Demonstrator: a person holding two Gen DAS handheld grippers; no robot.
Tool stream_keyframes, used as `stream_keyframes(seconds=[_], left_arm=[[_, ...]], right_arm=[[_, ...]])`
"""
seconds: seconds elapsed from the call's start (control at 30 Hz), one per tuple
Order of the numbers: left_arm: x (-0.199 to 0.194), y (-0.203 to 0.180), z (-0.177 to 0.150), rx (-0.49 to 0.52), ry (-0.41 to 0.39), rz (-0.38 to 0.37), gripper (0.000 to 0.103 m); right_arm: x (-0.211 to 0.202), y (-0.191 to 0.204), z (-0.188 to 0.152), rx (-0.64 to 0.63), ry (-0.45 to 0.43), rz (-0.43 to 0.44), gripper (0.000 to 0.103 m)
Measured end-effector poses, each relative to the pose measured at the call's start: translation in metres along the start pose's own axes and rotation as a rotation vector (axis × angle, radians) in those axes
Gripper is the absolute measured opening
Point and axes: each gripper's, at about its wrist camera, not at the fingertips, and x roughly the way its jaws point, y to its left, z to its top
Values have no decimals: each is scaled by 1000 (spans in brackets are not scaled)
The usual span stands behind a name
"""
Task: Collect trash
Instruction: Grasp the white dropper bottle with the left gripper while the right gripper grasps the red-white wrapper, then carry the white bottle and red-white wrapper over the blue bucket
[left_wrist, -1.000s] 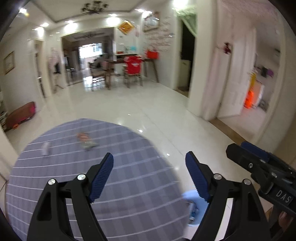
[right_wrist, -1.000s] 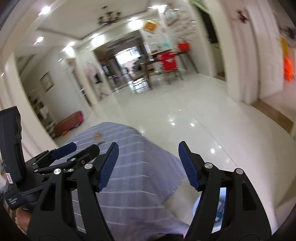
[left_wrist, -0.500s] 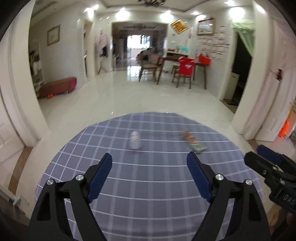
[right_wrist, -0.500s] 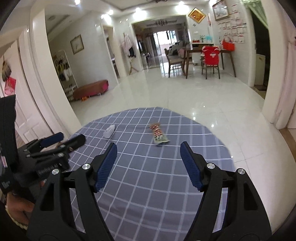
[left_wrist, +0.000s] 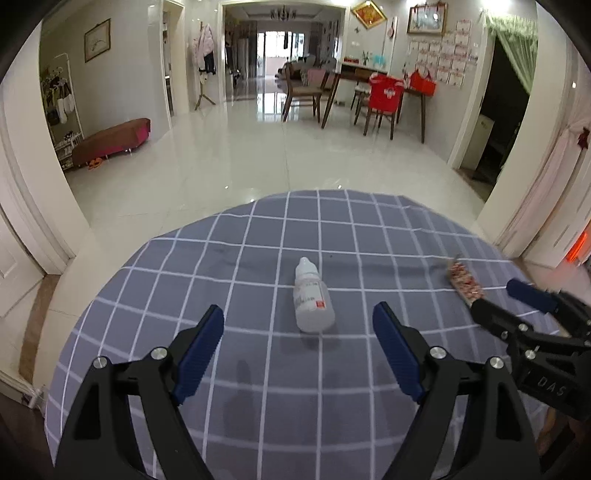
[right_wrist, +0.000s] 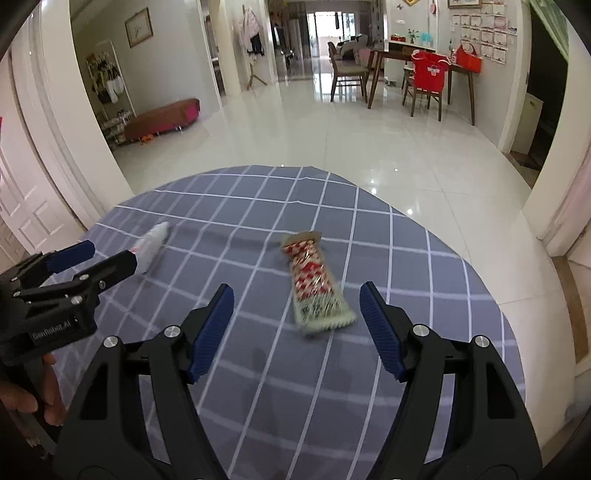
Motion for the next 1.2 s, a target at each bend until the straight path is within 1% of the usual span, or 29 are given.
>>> stream_keyframes(seconds=[0.03, 0.1, 0.13, 0.17, 0.2, 0.23, 0.27, 0.33, 0.47, 0.6, 0.63, 0.77, 0.8, 0.87, 0.9, 0.97, 1.07, 1.2], left_arm=[[8, -2, 2, 7, 9, -2, 76], [23, -2, 4, 11, 41, -1, 47], [27, -5, 4, 9, 65, -6, 41], [28, -5, 4, 13, 56, -2, 34], [28, -5, 5, 14, 55, -4, 24], [28, -6, 5, 16, 62, -9, 24], [26, -10, 4, 32, 55, -6, 24], [22, -16, 3, 48, 41, -5, 23], [-4, -29, 3, 51, -6, -32, 23], [-40, -49, 1, 62, -69, -52, 23], [-54, -57, -2, 69, -91, -57, 23], [-98, -78, -13, 70, -161, -64, 23], [-107, -81, -16, 75, -176, -63, 23], [-129, -99, -23, 92, -205, -59, 23], [-136, -101, -25, 97, -210, -64, 23], [-155, -117, -32, 108, -231, -83, 23], [-186, -147, -48, 139, -275, -92, 23], [-213, -190, -66, 185, -317, -110, 23]], right_arm=[[8, -1, 2, -5, 12, 1, 70], [20, -2, 3, -15, 36, -9, 70], [24, -2, 3, -20, 43, -6, 70], [27, -2, 4, -27, 42, -9, 68], [29, -1, 5, -39, 42, -12, 63], [30, 1, 6, -60, 42, -22, 48], [31, 2, 7, -77, 41, -39, 31], [32, 1, 8, -97, 47, -32, 27], [18, -5, 4, -80, 34, 37, 12], [-17, -9, -7, -69, -16, 102, 11], [-26, -11, -9, -66, -26, 113, 11], [-79, -19, -22, -36, -109, 179, 11], [-94, -21, -26, -31, -136, 186, 11], [-121, -27, -35, -21, -178, 200, 11], [-138, -30, -41, -7, -206, 207, 11], [-164, -38, -50, 11, -242, 218, 11], [-205, -58, -69, 46, -306, 223, 11], [-253, -96, -104, 109, -378, 214, 11]])
